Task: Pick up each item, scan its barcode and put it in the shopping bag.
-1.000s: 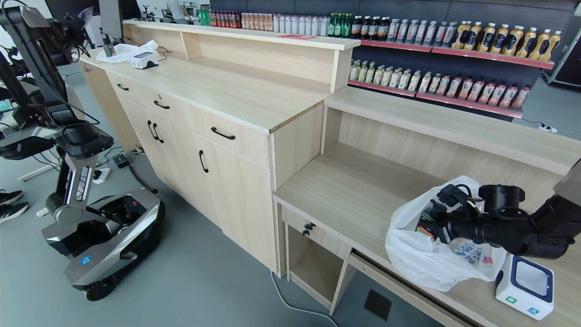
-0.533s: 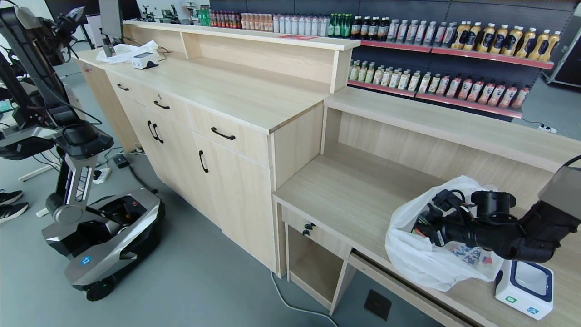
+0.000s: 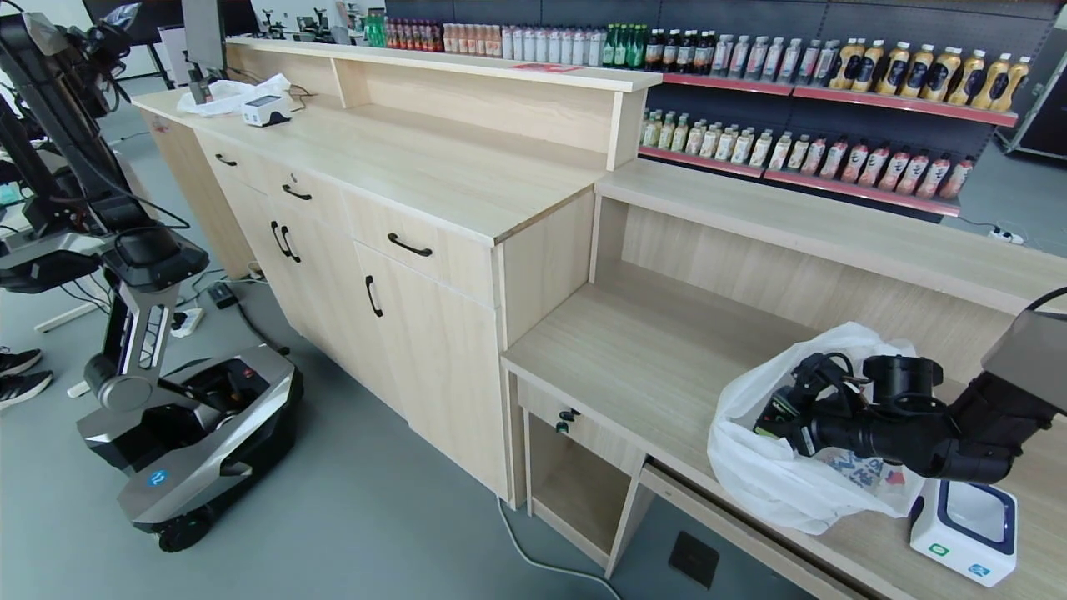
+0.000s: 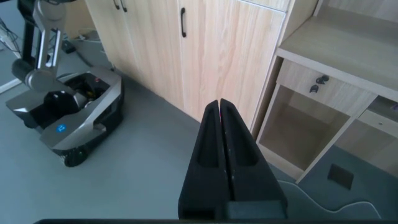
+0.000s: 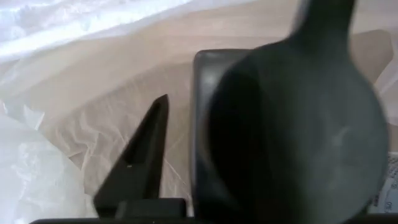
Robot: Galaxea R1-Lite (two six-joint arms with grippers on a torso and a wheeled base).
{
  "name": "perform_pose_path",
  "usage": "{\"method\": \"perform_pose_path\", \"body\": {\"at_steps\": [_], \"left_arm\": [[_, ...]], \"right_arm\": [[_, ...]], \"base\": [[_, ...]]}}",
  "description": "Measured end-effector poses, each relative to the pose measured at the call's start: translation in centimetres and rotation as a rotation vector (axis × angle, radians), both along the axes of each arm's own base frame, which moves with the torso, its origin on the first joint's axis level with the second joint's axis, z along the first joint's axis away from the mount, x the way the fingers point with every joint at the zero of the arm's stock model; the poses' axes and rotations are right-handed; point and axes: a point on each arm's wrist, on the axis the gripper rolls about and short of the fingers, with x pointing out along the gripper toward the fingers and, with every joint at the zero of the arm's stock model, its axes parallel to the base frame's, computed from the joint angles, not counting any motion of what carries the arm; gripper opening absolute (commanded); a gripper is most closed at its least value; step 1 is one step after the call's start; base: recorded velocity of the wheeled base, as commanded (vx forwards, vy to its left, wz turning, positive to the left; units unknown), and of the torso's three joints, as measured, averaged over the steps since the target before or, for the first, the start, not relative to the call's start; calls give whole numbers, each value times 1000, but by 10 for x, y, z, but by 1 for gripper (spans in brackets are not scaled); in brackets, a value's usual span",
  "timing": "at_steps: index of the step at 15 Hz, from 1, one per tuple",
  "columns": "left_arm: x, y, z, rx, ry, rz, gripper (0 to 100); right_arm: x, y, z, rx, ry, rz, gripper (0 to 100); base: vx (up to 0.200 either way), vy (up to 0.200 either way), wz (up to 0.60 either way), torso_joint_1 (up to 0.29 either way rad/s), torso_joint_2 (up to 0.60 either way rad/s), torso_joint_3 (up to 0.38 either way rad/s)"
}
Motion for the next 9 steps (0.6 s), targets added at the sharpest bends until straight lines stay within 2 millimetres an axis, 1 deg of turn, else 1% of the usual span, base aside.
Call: {"method": "perform_pose_path", "body": {"at_steps": [2,4,7,9], "left_arm": [[0,0,0,0,0,0,0],[0,0,0,0,0,0,0],[0,0,0,0,0,0,0],[0,0,0,0,0,0,0]], "right_arm": [[-3,0,1,15,4,16,100],[-5,-1,7,23,-5,26,100],[-6,-4,26,22,-52,26,100],[-12,-6,42,48,-59,42,100]], "base": [[0,0,0,0,0,0],[0,0,0,0,0,0],[0,0,0,0,0,0],[0,0,0,0,0,0]]}}
